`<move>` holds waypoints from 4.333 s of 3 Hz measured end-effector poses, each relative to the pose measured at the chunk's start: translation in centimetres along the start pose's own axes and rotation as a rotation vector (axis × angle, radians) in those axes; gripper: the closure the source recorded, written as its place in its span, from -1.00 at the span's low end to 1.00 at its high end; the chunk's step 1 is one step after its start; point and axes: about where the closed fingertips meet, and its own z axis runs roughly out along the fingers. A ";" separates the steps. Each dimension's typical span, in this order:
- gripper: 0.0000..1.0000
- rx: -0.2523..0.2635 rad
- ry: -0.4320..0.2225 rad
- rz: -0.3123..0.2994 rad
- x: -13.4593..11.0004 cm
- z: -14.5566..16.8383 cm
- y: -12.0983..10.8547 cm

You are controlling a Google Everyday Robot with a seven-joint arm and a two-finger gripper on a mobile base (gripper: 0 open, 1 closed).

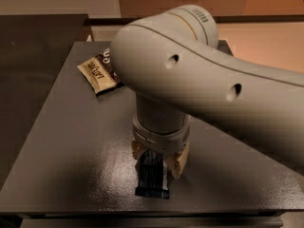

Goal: Move rxbar blueberry near apple

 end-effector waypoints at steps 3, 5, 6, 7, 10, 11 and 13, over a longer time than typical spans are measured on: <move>1.00 -0.008 0.023 0.004 0.6 -0.5 -0.2; 1.00 0.097 0.058 0.161 4.5 -4.7 -2.4; 1.00 0.144 0.085 0.281 8.0 -6.9 -3.7; 1.00 0.181 0.097 0.389 11.1 -8.3 -4.3; 1.00 0.174 0.153 0.494 15.1 -7.1 -6.9; 1.00 0.155 0.170 0.517 16.4 -6.0 -7.4; 0.17 0.118 0.198 0.541 18.9 -3.7 -8.1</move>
Offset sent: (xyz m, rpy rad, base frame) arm 0.0028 -0.0014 -0.0010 -0.0335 0.0012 0.0129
